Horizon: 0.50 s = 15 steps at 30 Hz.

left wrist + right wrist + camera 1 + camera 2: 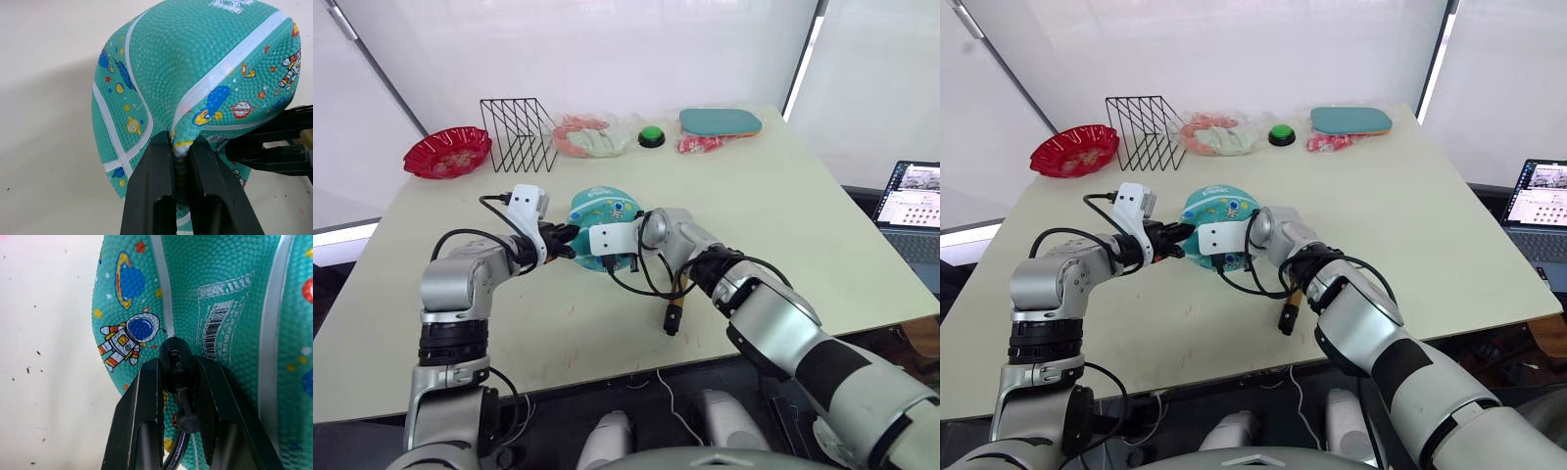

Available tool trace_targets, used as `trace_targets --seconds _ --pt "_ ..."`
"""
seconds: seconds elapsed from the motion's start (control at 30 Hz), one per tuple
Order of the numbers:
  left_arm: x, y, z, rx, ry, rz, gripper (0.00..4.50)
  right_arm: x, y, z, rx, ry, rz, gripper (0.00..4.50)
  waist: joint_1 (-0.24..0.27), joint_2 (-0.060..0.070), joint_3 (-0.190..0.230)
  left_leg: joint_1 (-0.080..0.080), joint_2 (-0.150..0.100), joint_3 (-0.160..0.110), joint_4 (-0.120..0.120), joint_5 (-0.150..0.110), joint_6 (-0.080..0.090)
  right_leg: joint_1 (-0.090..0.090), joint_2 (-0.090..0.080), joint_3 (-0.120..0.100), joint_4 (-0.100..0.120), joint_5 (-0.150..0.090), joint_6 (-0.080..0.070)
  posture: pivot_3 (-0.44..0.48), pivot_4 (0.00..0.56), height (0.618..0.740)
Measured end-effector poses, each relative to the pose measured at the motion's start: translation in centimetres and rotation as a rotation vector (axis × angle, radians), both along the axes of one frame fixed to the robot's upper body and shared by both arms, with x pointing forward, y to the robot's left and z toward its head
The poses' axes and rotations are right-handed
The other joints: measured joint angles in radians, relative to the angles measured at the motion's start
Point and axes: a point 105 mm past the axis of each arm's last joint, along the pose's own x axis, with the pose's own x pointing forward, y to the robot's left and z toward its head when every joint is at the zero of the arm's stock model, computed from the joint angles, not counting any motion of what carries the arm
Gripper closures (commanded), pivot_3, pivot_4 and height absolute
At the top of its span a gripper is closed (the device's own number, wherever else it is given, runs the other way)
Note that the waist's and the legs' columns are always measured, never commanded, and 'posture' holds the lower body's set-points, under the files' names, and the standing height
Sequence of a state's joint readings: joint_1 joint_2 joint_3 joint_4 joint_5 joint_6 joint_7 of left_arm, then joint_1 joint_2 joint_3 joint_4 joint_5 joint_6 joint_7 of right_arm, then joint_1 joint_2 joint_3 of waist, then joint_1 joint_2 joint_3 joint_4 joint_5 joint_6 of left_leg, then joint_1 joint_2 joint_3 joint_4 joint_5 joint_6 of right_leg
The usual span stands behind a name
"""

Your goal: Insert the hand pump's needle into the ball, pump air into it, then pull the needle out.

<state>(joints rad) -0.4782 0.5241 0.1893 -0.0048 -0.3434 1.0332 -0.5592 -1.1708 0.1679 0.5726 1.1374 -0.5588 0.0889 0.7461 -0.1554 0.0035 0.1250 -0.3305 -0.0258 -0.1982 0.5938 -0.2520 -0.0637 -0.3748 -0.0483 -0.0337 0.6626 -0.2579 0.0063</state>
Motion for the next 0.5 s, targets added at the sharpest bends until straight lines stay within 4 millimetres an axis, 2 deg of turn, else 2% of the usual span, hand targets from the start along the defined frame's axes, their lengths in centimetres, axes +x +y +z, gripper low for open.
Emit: trace_targets --seconds 0.5 --pt "0.08 -0.10 -0.01 -0.012 0.006 -0.011 4.50 0.02 -0.11 0.04 0.042 0.044 -0.028 4.16 0.001 0.000 0.000 0.000 -0.001 -0.001 -0.006 0.000 0.000 0.000 -0.004 -0.005 0.000 0.000 0.000 0.000 0.150 0.740"
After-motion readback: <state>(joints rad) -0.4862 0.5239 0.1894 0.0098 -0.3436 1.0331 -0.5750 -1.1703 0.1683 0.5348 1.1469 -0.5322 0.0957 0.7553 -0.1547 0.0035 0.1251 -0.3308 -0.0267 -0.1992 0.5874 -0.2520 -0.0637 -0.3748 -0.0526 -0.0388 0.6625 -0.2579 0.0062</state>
